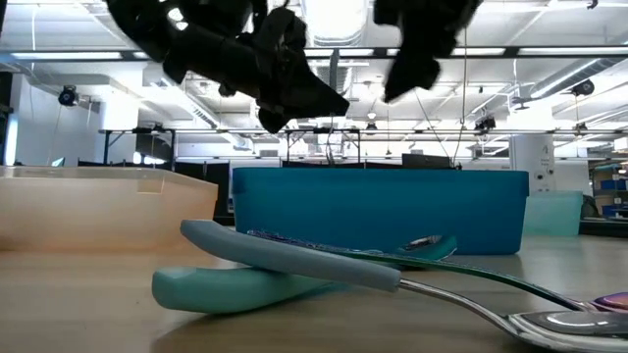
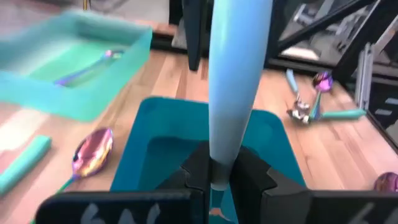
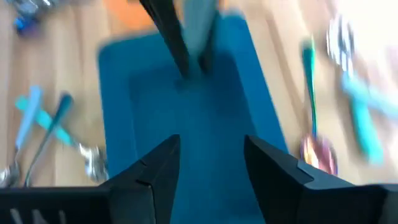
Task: Sort silverware by color (type)
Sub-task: Put the light blue spoon into the blue bin, then put the blue spoon into the green bin
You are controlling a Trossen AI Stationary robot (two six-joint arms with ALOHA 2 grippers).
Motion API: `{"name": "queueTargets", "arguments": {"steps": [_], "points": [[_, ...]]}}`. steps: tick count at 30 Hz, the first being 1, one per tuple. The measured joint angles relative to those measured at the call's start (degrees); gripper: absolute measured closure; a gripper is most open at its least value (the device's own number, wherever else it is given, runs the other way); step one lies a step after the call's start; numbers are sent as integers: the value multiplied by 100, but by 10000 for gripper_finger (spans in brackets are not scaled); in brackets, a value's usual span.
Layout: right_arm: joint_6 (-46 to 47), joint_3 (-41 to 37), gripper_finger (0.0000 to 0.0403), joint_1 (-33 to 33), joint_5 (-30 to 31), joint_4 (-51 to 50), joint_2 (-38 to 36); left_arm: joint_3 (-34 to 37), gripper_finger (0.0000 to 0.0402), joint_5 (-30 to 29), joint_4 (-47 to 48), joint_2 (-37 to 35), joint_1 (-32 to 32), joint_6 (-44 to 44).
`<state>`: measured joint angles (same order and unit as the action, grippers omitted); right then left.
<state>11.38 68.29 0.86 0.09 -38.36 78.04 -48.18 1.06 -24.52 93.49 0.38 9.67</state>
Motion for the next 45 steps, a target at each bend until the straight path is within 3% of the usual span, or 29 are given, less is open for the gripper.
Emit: {"name": "queueTargets", "arguments": {"steps": [4,9,23,29,34,45], "points": [[677,-89,238,0,-4,-998,-6,-354,381,0,1014,0,0,1],[1185,-417,251,2,-4,-1667,-15,-573,381,0,1620,2,30,-11],[1885,-1210,259,79,-23,-2264,-96,-547,381,-11,1716,529,76,159],[2146,-1210,259,267,-426,-2353,-167,-947,323,1,1701,862,74,264],[2225,-1210,259,486,-789,-2351,-177,-1310,291,379,1971,1003,74,53],[2337,-1210,259,719,-765,-2268,-177,-1399,293,747,2671,752,-125,48]]}}
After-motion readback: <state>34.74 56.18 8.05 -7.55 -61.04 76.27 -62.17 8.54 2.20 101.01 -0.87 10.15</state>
